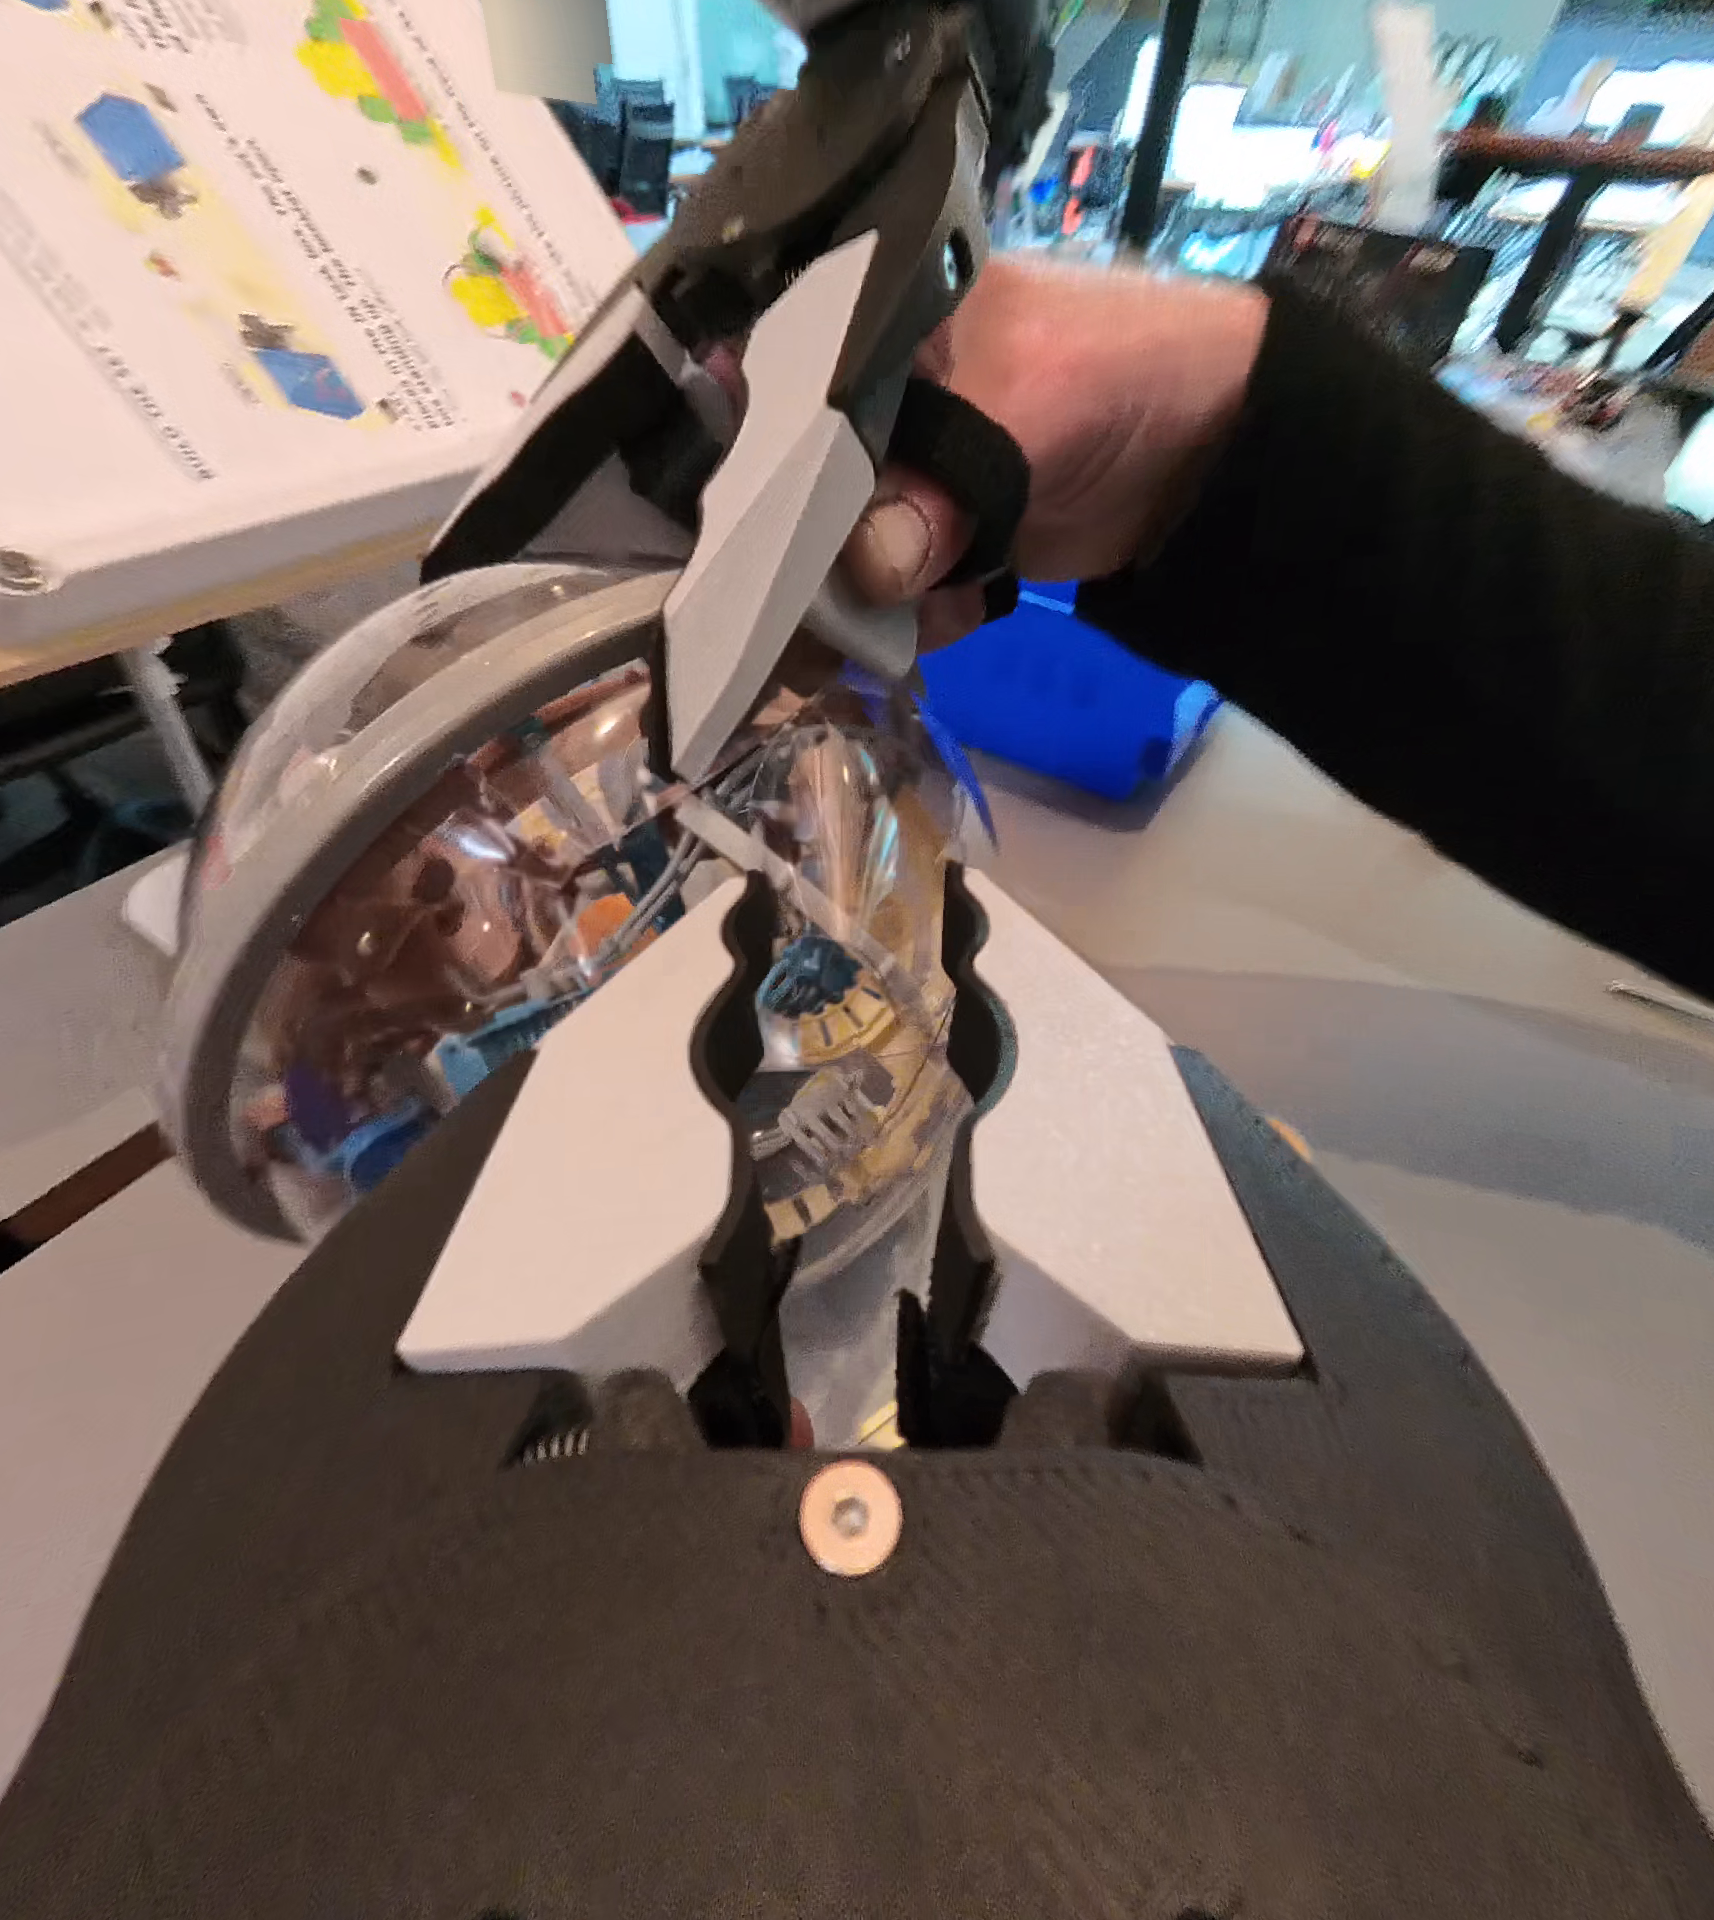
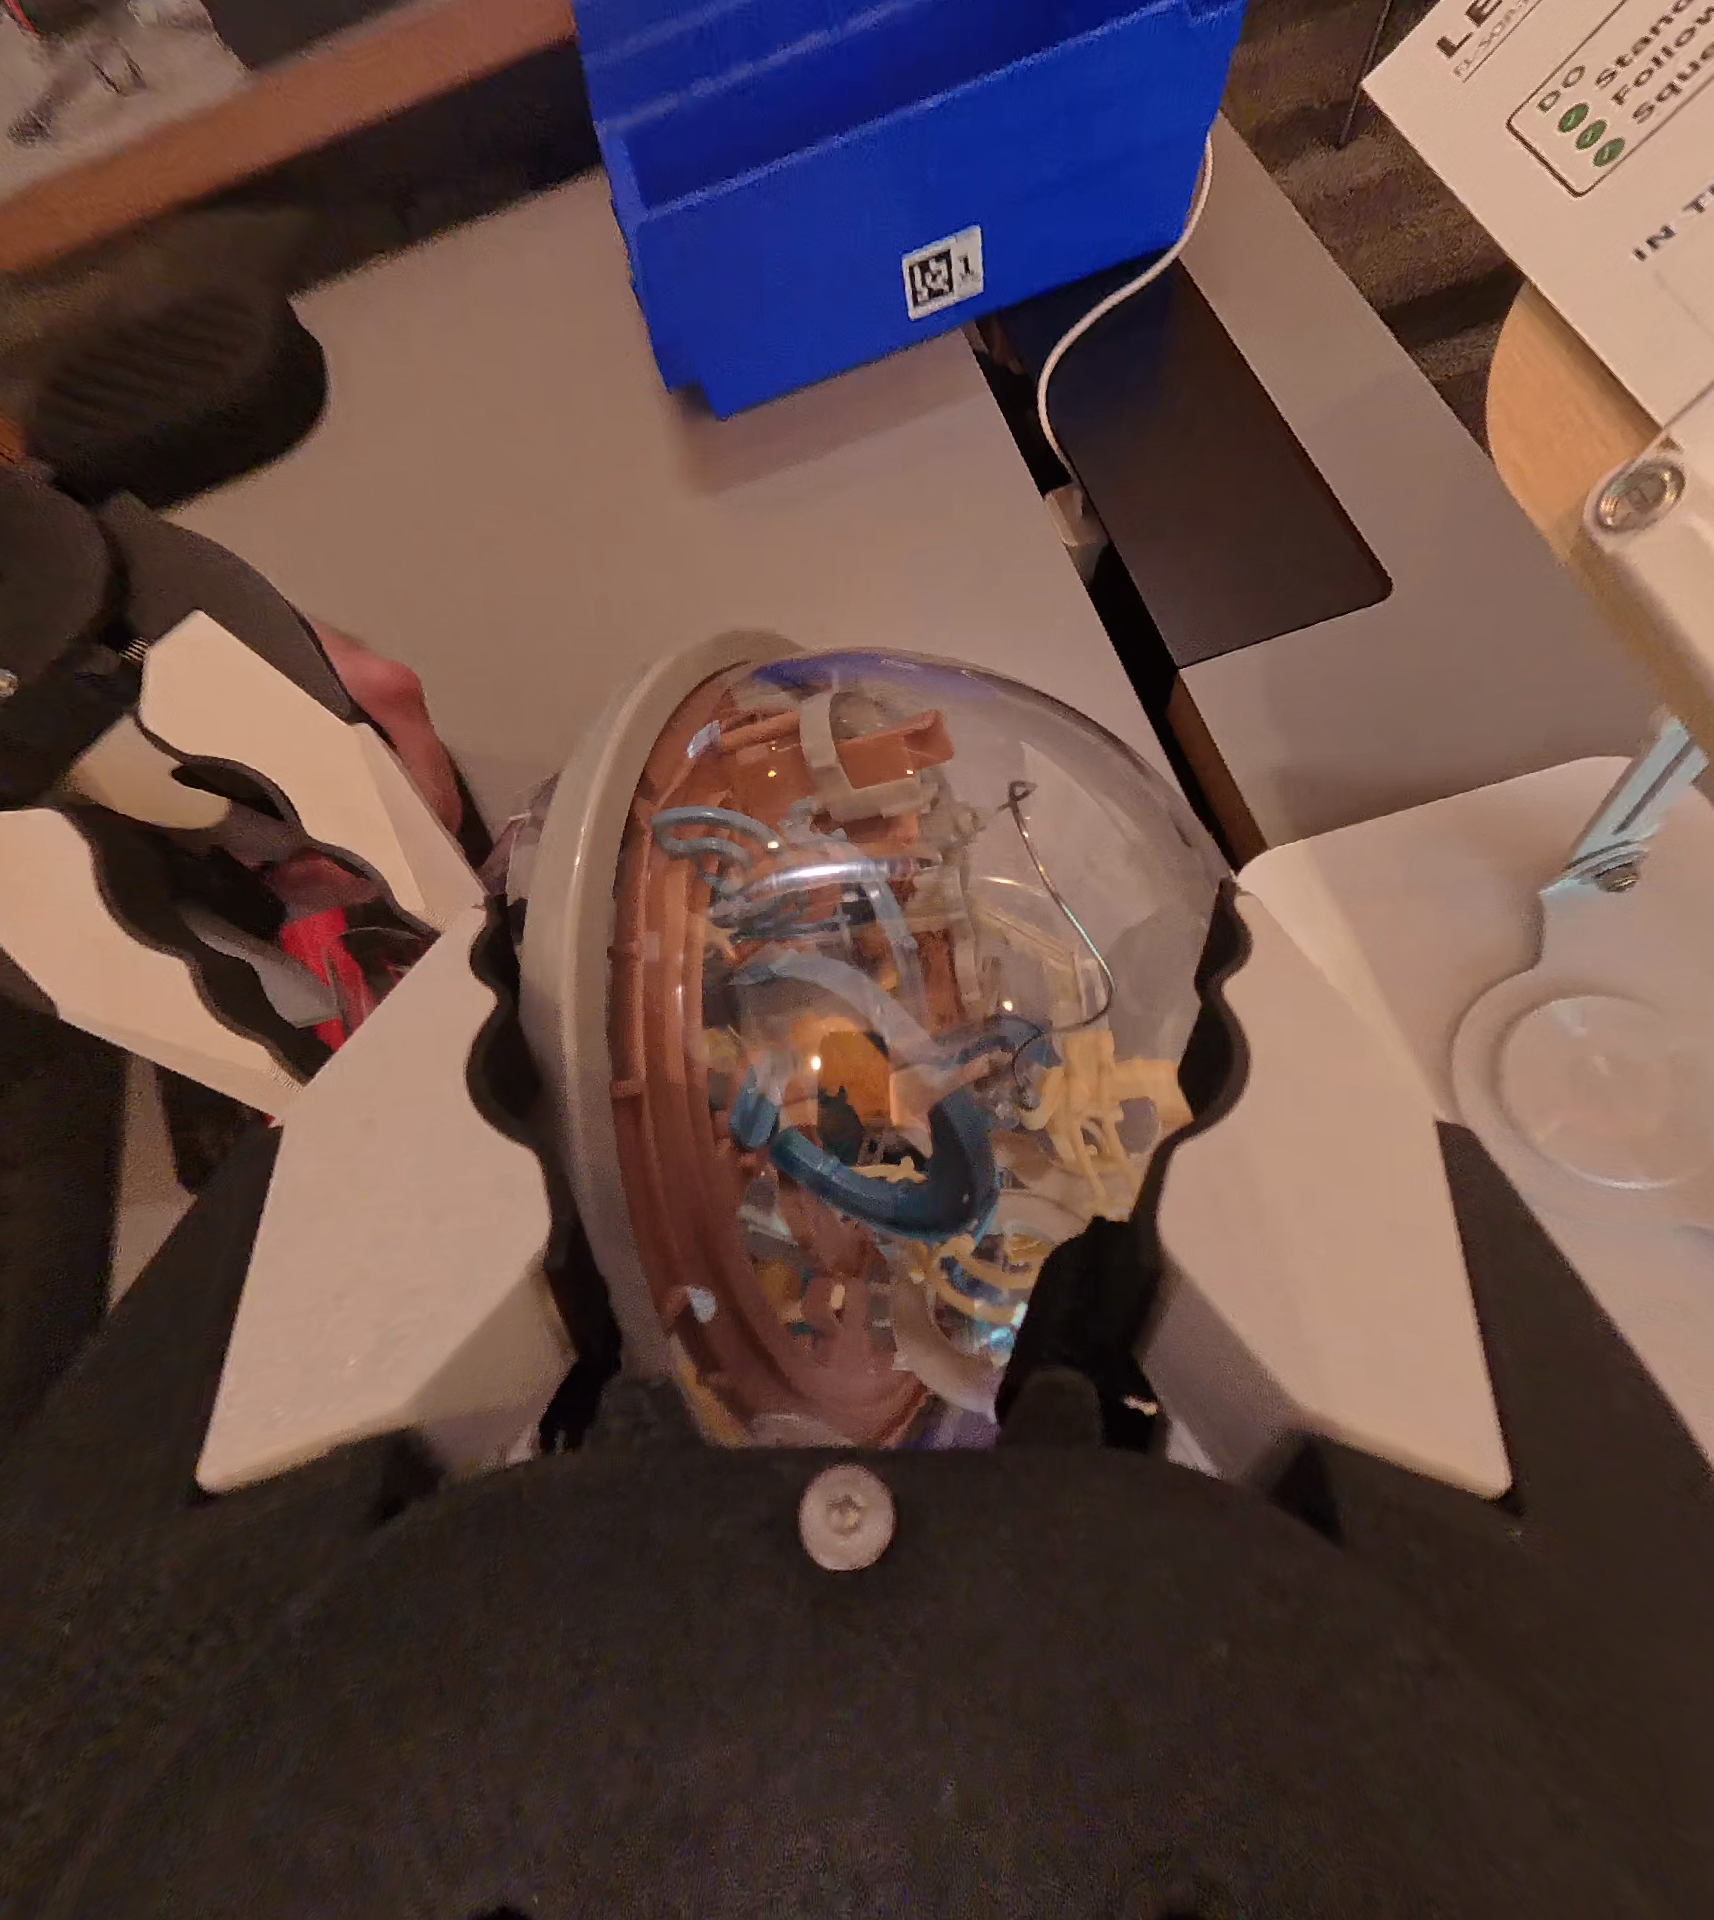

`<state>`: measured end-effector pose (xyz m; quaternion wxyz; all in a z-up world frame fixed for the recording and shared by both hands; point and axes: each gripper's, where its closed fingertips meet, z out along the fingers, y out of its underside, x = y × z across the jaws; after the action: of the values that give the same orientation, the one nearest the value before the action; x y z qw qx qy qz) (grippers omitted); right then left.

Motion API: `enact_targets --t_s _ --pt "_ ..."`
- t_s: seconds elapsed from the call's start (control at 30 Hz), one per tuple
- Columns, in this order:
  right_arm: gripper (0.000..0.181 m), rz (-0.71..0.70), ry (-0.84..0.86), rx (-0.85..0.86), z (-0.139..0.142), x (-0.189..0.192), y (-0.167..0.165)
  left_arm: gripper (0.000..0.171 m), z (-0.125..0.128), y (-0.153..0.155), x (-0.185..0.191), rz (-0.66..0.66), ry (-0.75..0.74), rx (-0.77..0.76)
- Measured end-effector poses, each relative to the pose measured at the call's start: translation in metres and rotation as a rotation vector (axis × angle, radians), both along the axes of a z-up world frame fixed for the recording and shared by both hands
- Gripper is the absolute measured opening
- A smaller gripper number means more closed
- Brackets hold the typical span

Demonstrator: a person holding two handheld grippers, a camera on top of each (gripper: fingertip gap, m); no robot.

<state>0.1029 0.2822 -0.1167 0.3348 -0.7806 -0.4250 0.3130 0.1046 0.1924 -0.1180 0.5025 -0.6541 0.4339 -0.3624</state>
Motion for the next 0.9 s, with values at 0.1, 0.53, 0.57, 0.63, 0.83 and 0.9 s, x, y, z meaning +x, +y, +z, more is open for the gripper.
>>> enact_targets --t_s 0.1,0.53,0.57,0.63,0.83,0.9 --pt "0.124 -0.013 0.067 -0.001 0.001 0.009 -0.01 0.027 0.0 -0.008 0.009 -0.025 -0.036 0.002" --pt "0.116 0.012 -0.021 0.05 0.008 0.008 -0.033 0.01 0.017 -0.019 0.019 0.096 0.157 0.354" --pt "0.116 0.032 -0.052 0.054 0.006 0.008 -0.038 0.0 0.023 -0.018 0.017 0.106 0.147 0.404" --pt "0.118 0.041 -0.09 0.073 0.007 0.008 -0.042 0.0 0.017 -0.016 0.02 0.086 0.133 0.354" --pt "0.094 0.057 -0.116 0.159 0.018 0.032 -0.06 0.0 -0.001 -0.012 0.028 0.079 0.189 0.337" --pt "0.092 0.074 -0.159 0.226 0.02 0.043 -0.076 0.0 -0.004 -0.011 0.03 0.065 0.18 0.312"
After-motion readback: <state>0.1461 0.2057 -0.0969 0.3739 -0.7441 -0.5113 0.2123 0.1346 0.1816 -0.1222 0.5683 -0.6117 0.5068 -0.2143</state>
